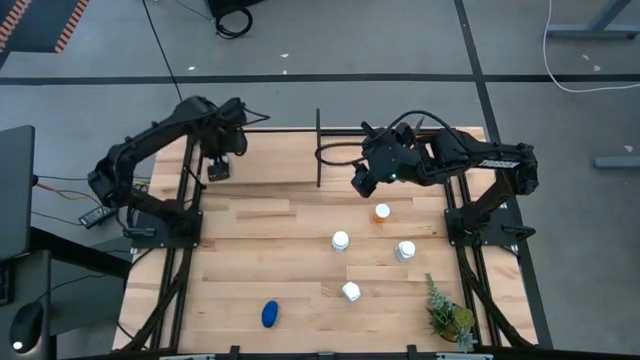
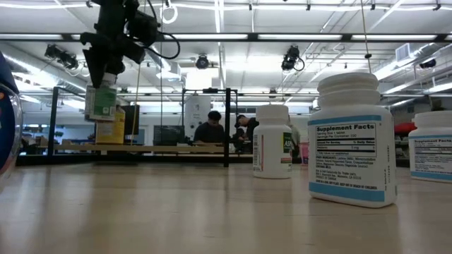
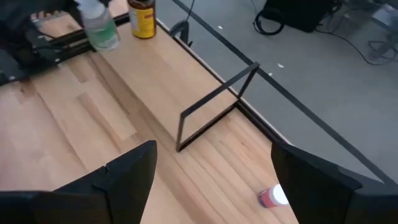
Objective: Pick and place medicine bottles onto shelf by color
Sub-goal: Put the green medicine bottle on the shelf
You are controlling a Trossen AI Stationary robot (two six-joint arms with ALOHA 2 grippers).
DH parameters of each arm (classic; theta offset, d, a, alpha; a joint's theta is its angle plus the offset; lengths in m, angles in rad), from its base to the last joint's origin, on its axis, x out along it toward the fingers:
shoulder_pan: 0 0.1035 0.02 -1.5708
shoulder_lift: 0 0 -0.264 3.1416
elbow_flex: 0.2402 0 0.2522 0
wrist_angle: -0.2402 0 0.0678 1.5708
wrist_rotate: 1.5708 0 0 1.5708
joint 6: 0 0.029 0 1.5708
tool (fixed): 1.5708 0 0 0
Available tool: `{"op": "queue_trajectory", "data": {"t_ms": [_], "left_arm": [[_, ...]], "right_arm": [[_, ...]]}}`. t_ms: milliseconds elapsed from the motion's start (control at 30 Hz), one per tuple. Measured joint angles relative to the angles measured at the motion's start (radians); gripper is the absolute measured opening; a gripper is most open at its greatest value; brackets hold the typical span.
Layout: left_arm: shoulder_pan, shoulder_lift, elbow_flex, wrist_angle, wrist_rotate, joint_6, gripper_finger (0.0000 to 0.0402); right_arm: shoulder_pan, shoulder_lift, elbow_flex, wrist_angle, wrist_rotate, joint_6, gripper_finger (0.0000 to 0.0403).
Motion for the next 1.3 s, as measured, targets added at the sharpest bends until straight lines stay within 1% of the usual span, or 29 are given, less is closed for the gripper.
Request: {"op": "queue_trajectory", "data": {"t_ms": [200,300,467,533,667,767,1067,1300], "left_arm": [[0.064,0.000,0.000,0.024,0.004,0.016,0.0300],[0.097,0.000,-0.006,0.028,0.004,-0.012,0.0300],[0.157,0.000,-0.090,0.026,0.004,-0.087,0.0301],[0.161,0.000,-0.126,0.035,0.003,-0.089,0.0301],[0.159,0.001,-0.161,0.108,0.007,-0.096,0.0302],[0.160,0.001,-0.163,0.149,0.004,-0.116,0.0302],[0.183,0.001,-0.163,0.195,0.004,-0.116,0.0304],[0.225,0.001,-0.163,0.199,0.016,-0.131,0.0324]], "right_arm": [[-0.034,0.000,0.000,0.002,0.000,-0.036,0.0323],[-0.039,0.000,0.000,0.002,0.000,-0.041,0.0323],[-0.039,0.000,0.000,0.002,0.000,-0.050,0.0323],[-0.039,0.000,0.000,0.002,0.000,-0.050,0.0323],[-0.039,0.000,0.000,0.002,0.000,-0.060,0.0323],[-0.039,0.000,0.000,0.001,-0.001,-0.073,0.0323],[-0.039,0.000,0.000,0.001,-0.003,-0.072,0.0323],[-0.039,0.000,0.000,0.001,-0.003,-0.068,0.0323]]}}
